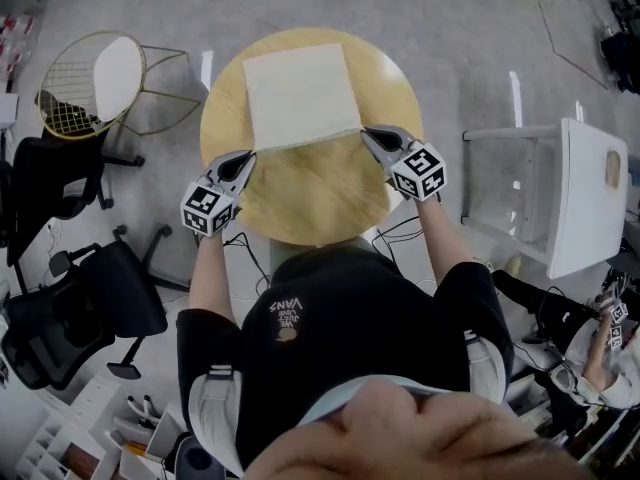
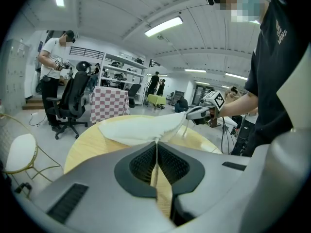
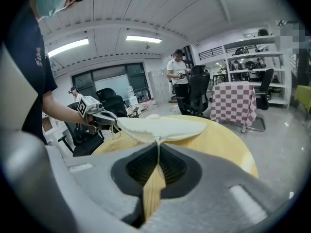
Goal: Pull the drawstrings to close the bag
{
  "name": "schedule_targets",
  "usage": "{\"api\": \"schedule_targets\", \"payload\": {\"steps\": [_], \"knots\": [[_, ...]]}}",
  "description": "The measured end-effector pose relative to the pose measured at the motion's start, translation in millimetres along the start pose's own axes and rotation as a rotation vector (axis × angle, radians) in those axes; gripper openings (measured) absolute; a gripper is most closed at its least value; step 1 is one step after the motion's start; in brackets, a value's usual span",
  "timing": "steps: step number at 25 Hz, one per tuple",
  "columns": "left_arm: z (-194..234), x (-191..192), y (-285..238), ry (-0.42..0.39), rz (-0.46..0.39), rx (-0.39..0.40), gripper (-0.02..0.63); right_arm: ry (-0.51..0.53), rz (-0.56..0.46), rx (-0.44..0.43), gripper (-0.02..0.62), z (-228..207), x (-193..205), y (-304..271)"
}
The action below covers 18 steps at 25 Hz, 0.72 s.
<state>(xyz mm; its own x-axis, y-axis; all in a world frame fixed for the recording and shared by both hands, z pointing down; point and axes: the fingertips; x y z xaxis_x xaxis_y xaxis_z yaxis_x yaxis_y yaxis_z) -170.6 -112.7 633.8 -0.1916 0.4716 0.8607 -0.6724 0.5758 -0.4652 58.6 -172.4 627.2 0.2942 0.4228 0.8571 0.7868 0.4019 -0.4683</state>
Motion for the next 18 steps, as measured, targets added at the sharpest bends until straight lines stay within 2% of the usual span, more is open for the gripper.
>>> {"api": "schedule_targets", "payload": {"steps": [18], "knots": [[-16, -43, 22, 0.038, -0.096, -0.089, 0.014, -0.091, -0.069, 0.086, 0.006, 12, -31, 35]]}}
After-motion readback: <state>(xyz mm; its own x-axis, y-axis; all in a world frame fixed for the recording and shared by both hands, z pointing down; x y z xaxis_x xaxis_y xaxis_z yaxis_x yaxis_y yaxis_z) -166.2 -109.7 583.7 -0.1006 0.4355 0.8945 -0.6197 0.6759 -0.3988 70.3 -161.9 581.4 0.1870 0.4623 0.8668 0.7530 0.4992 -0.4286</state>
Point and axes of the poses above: the fingertips, and each gripper's own axes: y backward along the fingers, z to its left, x out of its underside
